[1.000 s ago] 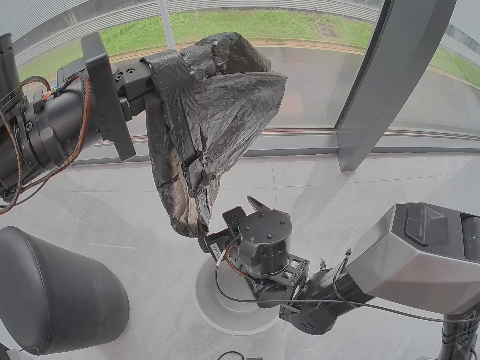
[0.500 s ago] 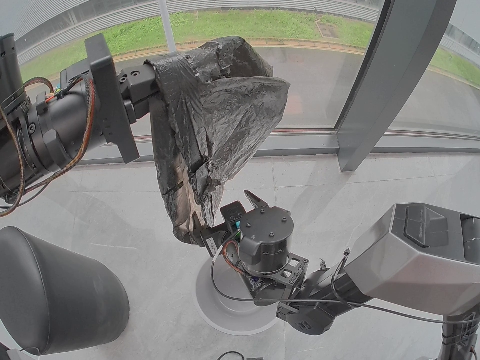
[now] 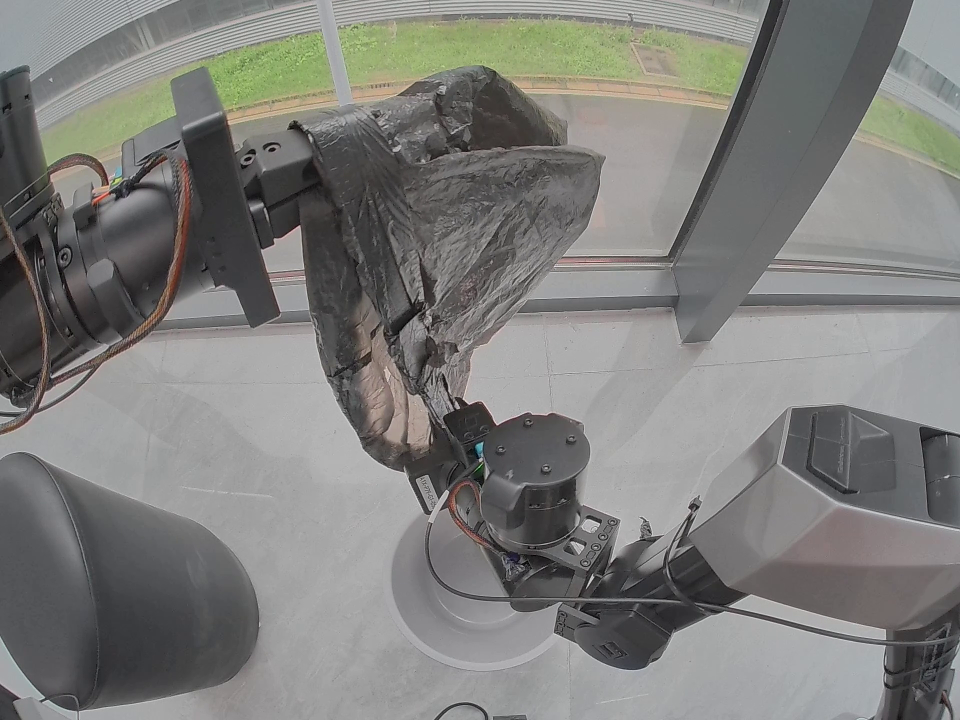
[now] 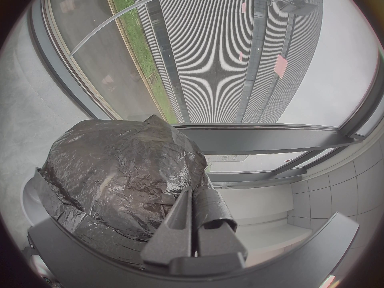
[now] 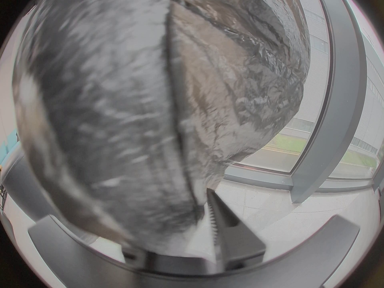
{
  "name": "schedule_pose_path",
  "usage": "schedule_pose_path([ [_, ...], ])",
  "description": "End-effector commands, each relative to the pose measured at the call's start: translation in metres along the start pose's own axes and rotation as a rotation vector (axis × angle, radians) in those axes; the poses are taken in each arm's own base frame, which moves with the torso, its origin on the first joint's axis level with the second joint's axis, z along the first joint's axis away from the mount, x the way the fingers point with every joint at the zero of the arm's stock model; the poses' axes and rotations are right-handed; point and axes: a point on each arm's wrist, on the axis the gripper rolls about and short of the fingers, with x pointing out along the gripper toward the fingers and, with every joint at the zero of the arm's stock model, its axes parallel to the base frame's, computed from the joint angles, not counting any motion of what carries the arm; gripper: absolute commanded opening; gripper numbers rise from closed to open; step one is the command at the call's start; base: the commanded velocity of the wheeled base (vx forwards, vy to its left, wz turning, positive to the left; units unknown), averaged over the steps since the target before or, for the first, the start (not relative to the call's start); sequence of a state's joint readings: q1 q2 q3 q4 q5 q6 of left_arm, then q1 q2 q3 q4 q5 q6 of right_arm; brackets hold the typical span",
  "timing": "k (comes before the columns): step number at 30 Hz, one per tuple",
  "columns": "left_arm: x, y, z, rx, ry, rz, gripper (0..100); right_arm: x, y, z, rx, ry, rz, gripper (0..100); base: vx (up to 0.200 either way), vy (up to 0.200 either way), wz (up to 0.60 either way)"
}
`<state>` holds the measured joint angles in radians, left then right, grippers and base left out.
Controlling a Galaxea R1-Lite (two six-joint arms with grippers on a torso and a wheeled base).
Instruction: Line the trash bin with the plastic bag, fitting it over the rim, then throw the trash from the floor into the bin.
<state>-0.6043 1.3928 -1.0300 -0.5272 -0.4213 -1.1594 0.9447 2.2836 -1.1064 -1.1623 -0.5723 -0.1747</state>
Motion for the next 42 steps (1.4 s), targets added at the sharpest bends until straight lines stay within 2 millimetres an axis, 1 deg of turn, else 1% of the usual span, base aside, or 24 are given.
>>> schedule_pose_path([
  [1, 0.000, -0.001, 0.000, 0.001, 0.000, -0.003, 0, 0.000, 0.000, 0.001, 0.000, -0.001, 0.000, 0, 0.000, 0.000, 0.00],
  [6, 0.000, 0.000, 0.000, 0.000, 0.001, 0.000, 0, -0.001, -0.001, 0.000, 0.000, 0.002, 0.001, 0, 0.000, 0.000, 0.00],
  [10, 0.000, 0.000, 0.001, 0.002, -0.002, 0.000, 0, -0.008, -0.003, -0.002, -0.012, 0.021, 0.007, 0, 0.000, 0.000, 0.00],
  [16, -0.003, 0.003, 0.005, 0.006, -0.020, 0.013, 0, -0.033, -0.020, -0.005, -0.032, 0.080, 0.023, 0, 0.000, 0.000, 0.00],
  [19, -0.003, 0.005, 0.007, 0.006, -0.027, 0.019, 0, -0.041, -0.025, -0.005, -0.025, 0.094, 0.032, 0, 0.000, 0.000, 0.00],
  [23, -0.001, 0.009, 0.009, 0.004, -0.032, 0.031, 0, -0.053, -0.032, -0.009, -0.018, 0.125, 0.057, 0, 0.000, 0.000, 0.00],
  [24, -0.001, 0.009, 0.009, 0.003, -0.031, 0.033, 0, -0.054, -0.032, -0.010, -0.019, 0.128, 0.059, 0, 0.000, 0.000, 0.00],
  [27, 0.001, 0.015, 0.012, 0.002, -0.041, 0.048, 0, -0.065, -0.037, -0.015, -0.020, 0.157, 0.099, 0, 0.000, 0.000, 0.00],
  [29, 0.001, 0.015, 0.012, 0.002, -0.042, 0.050, 0, -0.067, -0.038, -0.015, -0.015, 0.159, 0.108, 0, 0.000, 0.000, 0.00],
  [30, 0.002, 0.021, 0.016, -0.001, -0.051, 0.071, 0, -0.075, -0.040, -0.014, 0.021, 0.176, 0.150, 0, 0.000, 0.000, 0.00],
  [33, 0.000, 0.029, 0.020, -0.009, -0.068, 0.104, 0, -0.083, -0.045, -0.004, 0.079, 0.201, 0.192, 0, 0.000, 0.000, 0.00],
  [35, -0.003, 0.038, 0.023, -0.015, -0.081, 0.135, 0, -0.091, -0.051, 0.007, 0.133, 0.234, 0.241, 0, 0.000, 0.000, 0.00],
  [39, -0.009, 0.054, 0.026, -0.031, -0.104, 0.191, 0, -0.113, -0.066, 0.037, 0.240, 0.308, 0.384, 0, 0.000, 0.000, 0.00],
  [40, -0.010, 0.056, 0.026, -0.034, -0.106, 0.200, 0, -0.115, -0.068, 0.042, 0.251, 0.316, 0.399, 0, 0.000, 0.000, 0.00],
  [41, -0.012, 0.061, 0.027, -0.039, -0.113, 0.215, 0, -0.119, -0.072, 0.052, 0.277, 0.330, 0.428, 0, 0.000, 0.000, 0.00],
  [42, -0.013, 0.061, 0.027, -0.039, -0.113, 0.218, 0, -0.120, -0.073, 0.054, 0.283, 0.336, 0.435, 0, 0.000, 0.000, 0.00],
])
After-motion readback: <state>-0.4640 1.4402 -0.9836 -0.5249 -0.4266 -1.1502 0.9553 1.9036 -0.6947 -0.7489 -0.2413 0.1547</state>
